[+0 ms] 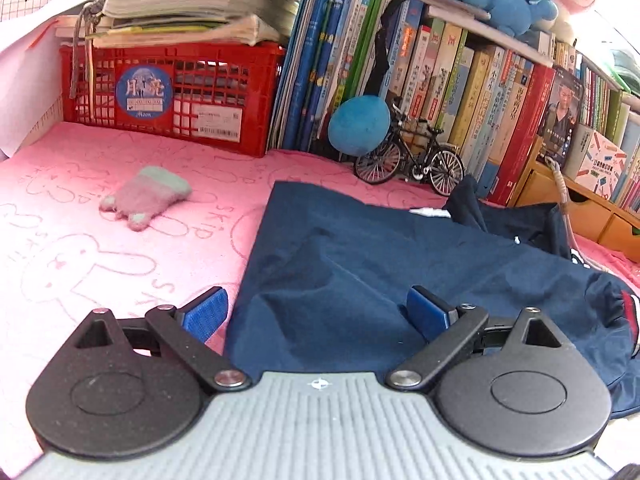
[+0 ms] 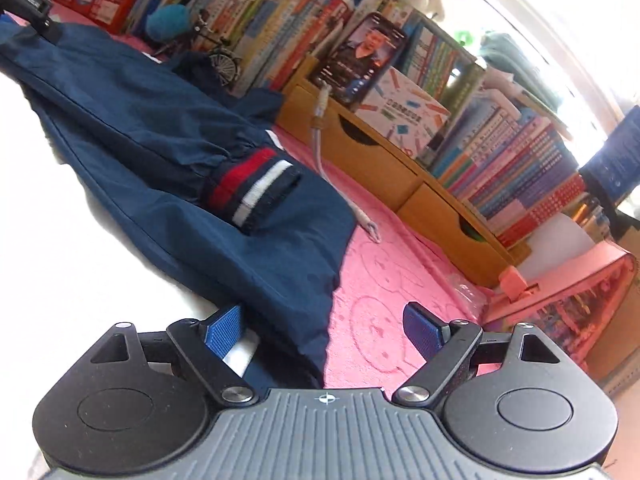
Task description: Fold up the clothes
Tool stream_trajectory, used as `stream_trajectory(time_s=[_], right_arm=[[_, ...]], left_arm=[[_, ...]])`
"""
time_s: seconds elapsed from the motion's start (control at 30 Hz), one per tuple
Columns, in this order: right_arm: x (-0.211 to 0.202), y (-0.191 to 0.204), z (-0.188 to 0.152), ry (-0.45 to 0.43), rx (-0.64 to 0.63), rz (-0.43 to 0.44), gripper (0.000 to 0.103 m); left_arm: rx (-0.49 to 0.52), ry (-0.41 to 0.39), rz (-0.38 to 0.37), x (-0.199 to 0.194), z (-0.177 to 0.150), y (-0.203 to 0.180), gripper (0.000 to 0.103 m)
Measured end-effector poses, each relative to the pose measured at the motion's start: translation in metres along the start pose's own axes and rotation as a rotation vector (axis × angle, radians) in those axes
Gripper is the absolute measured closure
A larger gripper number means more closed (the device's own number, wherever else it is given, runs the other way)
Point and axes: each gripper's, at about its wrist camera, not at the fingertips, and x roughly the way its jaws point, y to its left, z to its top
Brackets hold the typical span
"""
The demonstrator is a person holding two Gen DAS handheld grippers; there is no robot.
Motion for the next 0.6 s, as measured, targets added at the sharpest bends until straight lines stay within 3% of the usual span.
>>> stream_trajectory(time_s=[0.07, 0.13, 0.2, 0.5, 0.6], right_arm=[[0.005, -0.011, -0.013, 0.047, 0.027, -0.068, 0.017], [0.006, -0.024, -0.017, 0.069, 0.113, -0.066, 0.013], [0.004, -0.032, -0.016, 0.096, 0.178, -0.052, 0.015], [0.007, 0.011, 0.009, -0.024, -0.09, -0.048, 0.015], [0.016, -0.006, 0.002, 0.013, -0.027, -0.089, 0.011]], left_arm=[[0.036, -0.006, 0.039, 0.0, 0.002, -0.002, 0.005], [0.062, 0.015, 0.072, 0.007, -0.002, -0.002, 0.004], [0.037, 0.028, 0.058, 0.008, -0.003, 0.001, 0.005], [-0.016, 0.044, 0.029, 0.011, -0.007, 0.009, 0.001], [-0.001, 0.049, 0.029, 0.011, -0.007, 0.007, 0.0]])
